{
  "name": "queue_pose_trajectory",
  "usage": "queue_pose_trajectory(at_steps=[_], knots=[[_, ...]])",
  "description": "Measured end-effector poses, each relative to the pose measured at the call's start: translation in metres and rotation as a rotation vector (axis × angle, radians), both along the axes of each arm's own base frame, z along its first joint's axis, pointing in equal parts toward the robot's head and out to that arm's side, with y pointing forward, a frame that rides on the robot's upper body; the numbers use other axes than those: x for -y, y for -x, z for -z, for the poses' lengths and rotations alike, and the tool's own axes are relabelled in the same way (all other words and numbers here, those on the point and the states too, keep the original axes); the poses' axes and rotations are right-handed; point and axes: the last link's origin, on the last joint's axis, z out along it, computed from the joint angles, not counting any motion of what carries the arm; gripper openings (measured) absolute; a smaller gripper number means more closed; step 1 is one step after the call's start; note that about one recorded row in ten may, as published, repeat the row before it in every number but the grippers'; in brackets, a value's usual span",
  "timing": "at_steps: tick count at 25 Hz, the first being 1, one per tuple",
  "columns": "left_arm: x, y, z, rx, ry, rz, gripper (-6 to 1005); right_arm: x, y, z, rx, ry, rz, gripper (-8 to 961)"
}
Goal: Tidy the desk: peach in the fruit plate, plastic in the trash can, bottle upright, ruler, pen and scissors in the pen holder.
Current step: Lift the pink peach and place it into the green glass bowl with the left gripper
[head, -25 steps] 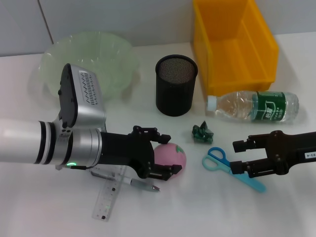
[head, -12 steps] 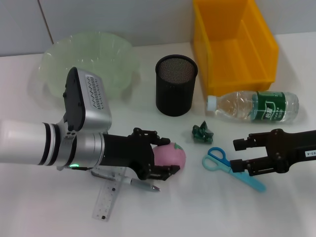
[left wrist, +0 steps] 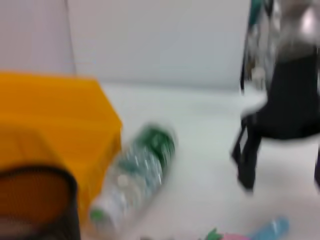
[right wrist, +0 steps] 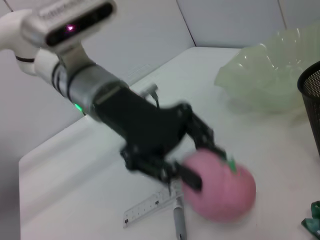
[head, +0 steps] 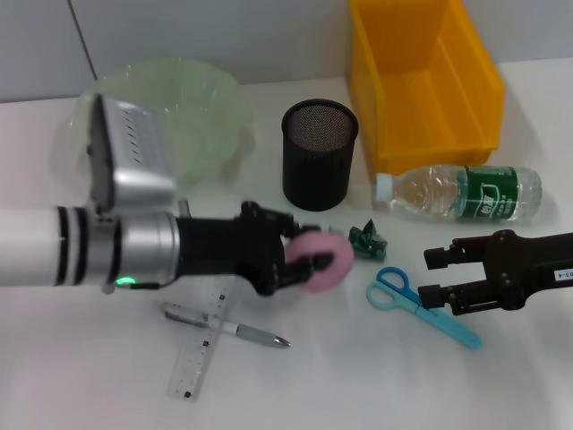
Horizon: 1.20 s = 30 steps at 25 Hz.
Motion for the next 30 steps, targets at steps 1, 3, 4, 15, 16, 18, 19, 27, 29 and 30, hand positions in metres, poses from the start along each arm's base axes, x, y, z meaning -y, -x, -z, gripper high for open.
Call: queue_pose_trajectory(at_steps=[1, 3, 4, 15, 16, 18, 19, 27, 29, 30], knots=[[-0.001, -0.001, -0.007, 0.035, -0.019, -0.007, 426, 0.0, 0.0, 0.0, 0.0, 0.0, 0.0, 765], [-0.003, -0.001, -0.018, 0.091, -0.05, -0.017, 377, 0.0, 0.0, 0.0, 0.0, -0.001, 0.0, 765], [-0.003, -0.001, -0.018, 0.091, -0.05, -0.017, 365, 0.0, 0.0, 0.0, 0.0, -0.001, 0.001, 765], [-0.052, 0.054, -0.075, 0.49, -0.662, -0.393, 282, 0.001, 0.0, 0.0, -0.002, -0.002, 0.002, 765], [-0.057, 0.06, -0.073, 0.471, -0.727, -0.417, 276, 0.001, 0.0, 0.001, -0.003, -0.001, 0.002, 765], [-0.059, 0.062, -0.071, 0.451, -0.753, -0.419, 266, 0.001, 0.0, 0.001, -0.005, -0.001, 0.002, 765], [-0.059, 0.062, -0.071, 0.451, -0.753, -0.419, 261, 0.001, 0.0, 0.001, -0.006, 0.0, 0.002, 765], [-0.067, 0.069, -0.053, 0.249, -0.8, -0.373, 208, 0.002, 0.001, 0.003, -0.006, 0.002, -0.003, 764], [-0.067, 0.07, -0.05, 0.223, -0.789, -0.367, 189, 0.002, 0.001, 0.003, -0.005, 0.003, -0.003, 764], [-0.067, 0.07, -0.048, 0.205, -0.783, -0.364, 174, 0.002, 0.001, 0.004, -0.005, 0.006, -0.005, 764]])
